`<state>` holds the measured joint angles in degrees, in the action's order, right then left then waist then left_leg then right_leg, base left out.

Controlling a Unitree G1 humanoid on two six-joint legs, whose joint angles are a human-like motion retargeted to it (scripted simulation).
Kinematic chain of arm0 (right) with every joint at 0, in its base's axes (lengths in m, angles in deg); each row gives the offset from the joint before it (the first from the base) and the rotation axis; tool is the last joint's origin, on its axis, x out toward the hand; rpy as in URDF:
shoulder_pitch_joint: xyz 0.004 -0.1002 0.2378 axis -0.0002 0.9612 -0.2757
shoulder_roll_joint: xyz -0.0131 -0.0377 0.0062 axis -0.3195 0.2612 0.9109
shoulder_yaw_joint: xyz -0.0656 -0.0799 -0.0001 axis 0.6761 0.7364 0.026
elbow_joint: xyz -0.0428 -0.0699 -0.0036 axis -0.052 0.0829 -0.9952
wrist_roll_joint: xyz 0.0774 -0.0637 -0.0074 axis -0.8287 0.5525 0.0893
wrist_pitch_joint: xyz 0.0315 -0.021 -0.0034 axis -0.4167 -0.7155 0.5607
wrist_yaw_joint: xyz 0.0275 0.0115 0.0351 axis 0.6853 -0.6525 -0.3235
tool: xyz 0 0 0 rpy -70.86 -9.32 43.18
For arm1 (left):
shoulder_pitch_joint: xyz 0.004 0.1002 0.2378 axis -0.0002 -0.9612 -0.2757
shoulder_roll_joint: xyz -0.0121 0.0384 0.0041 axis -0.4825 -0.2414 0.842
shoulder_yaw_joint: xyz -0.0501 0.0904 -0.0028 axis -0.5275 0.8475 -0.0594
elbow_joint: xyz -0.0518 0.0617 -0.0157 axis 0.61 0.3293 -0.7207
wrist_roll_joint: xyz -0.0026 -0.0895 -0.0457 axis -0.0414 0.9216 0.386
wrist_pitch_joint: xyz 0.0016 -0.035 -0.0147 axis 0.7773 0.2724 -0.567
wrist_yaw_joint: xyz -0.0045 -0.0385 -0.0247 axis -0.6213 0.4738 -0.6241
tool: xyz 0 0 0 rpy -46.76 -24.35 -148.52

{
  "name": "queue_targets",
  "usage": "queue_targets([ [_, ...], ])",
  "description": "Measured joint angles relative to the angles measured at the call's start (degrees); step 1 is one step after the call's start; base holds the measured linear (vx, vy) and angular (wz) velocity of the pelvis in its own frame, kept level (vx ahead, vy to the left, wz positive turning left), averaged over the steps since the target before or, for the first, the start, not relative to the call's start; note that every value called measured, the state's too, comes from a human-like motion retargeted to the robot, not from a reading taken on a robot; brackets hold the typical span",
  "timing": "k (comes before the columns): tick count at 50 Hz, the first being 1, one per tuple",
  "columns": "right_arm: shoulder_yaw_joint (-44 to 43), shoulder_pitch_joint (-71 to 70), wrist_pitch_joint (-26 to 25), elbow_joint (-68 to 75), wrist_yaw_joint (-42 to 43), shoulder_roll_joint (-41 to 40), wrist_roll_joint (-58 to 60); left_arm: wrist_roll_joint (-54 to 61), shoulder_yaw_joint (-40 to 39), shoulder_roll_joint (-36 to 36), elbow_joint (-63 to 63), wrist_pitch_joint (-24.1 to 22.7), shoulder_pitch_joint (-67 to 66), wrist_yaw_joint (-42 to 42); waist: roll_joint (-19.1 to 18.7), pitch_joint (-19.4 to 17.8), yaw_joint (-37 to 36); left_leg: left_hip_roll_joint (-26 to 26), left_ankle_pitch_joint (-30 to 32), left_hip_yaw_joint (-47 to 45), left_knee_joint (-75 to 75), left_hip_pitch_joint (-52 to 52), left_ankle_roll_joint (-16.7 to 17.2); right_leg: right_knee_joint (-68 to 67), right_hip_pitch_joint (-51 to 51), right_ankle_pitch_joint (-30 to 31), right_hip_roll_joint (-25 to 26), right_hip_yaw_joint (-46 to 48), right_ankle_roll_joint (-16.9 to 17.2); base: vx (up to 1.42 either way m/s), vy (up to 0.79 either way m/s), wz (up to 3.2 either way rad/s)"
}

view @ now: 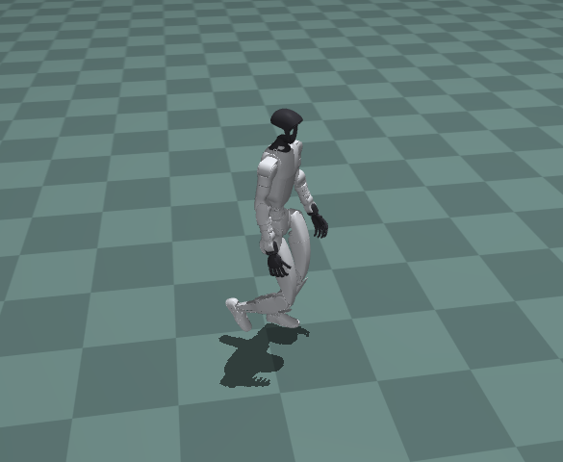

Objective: Walk

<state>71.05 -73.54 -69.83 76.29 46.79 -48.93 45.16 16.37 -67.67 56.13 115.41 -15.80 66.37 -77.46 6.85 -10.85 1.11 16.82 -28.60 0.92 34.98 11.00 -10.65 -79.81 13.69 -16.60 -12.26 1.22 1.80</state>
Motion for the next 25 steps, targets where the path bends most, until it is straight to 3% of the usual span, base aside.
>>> queue_targets([
  [3, 0.1, -0.1, 0.4, -0.6, 0.9, 0.0, -0.6, 0.2, 0.2, -0.6, -1.4, -0.3, 1.8, -0.9, -1.0, -0.4, 1.7, -0.6, -0.7, 2.6, -4.9, -6.5, 1.2, 6.2, 5.4, -6.1, -0.7, 3.0, -1.9, 0.61, 0.00, 0.33],
  [6, 0.1, -0.2, 0.4, -0.8, 1.6, -0.5, -1.1, 0.5, 0.3, -1.1, -2.8, -1.1, 3.7, -1.8, -2.2, -0.9, 3.2, -2.2, -2.5, 4.8, -7.5, -12.2, 2.1, 17.7, 9.3, -7.8, 1.0, 5.8, -1.0, 0.68, -0.02, 0.40],
  [12, 0.1, -1.1, -0.1, 0.6, 1.9, -1.8, -0.9, -0.2, 0.6, -2.4, -4.3, -3.0, 6.6, -2.9, -5.6, -0.7, 4.0, -6.9, -7.6, 7.6, -10.1, -19.9, 3.9, 52.9, 10.9, -1.6, 10.4, 7.6, 4.8, 0.71, -0.04, 0.16],
  [17, -0.3, -0.2, -0.4, 1.7, 2.3, -2.4, -0.3, -0.4, -0.4, -1.8, -3.5, -3.1, 5.1, -3.4, -7.4, 0.6, 4.0, -8.6, -10.1, 8.8, -1.8, -23.1, 6.4, 51.8, 12.1, 2.1, 14.0, 6.4, 4.4, 0.70, -0.05, 0.24],
  [19, -0.3, -0.4, -0.5, 2.5, 2.5, -2.1, -0.4, 0.0, -1.2, -1.0, -2.2, -2.8, 3.9, -3.2, -9.2, 0.5, 4.7, -10.9, -5.2, 8.7, 3.4, -24.4, 9.8, 47.4, 11.0, 3.0, 15.8, 6.9, 3.0, 0.68, -0.07, 0.40],
  [25, 0.1, -0.5, -0.6, 2.2, 1.7, -0.5, -0.9, -1.0, -1.6, 1.6, 2.9, -1.3, -0.8, -0.4, -14.9, -0.1, 4.5, -15.2, 18.0, 9.4, 27.4, -18.9, 22.4, 42.8, 4.6, -0.8, 22.2, 7.5, -3.1, 0.61, -0.07, 0.11],
])
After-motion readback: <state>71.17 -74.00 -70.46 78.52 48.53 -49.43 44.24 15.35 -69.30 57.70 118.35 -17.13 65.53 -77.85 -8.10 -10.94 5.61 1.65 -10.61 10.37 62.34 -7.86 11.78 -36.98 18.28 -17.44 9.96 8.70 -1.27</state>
